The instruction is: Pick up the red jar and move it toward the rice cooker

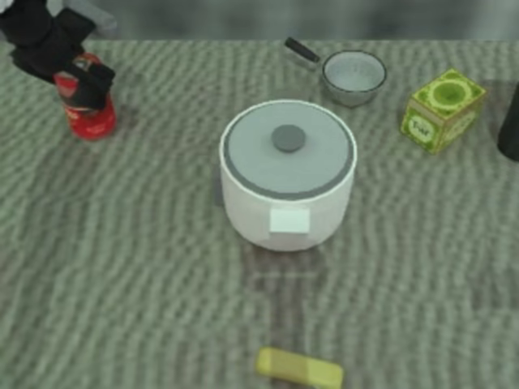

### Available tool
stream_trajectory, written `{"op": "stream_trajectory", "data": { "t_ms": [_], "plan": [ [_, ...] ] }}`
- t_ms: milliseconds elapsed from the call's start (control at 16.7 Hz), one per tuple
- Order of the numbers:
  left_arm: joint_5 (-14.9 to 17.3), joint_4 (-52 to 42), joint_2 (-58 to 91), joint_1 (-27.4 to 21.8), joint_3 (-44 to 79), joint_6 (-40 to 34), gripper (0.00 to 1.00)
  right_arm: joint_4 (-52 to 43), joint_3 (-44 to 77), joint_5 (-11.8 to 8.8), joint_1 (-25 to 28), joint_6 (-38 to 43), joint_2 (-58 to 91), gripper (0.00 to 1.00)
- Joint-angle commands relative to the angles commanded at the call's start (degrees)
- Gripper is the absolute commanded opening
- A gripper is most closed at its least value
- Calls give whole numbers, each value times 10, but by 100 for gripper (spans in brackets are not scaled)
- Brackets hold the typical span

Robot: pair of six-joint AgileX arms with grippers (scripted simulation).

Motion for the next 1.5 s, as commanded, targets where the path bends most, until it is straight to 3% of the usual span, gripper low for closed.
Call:
{"op": "stream_trajectory", "data": {
  "t_ms": [480,1080,1500],
  "plan": [
    [0,1,-10,3,-9,1,0,0,0,0,0,0,0,100],
    [-3,5,-284,15,-289,0,0,0,0,0,0,0,0,100],
    [-4,6,-314,13,-319,2,0,0,0,0,0,0,0,100]
  ]
}}
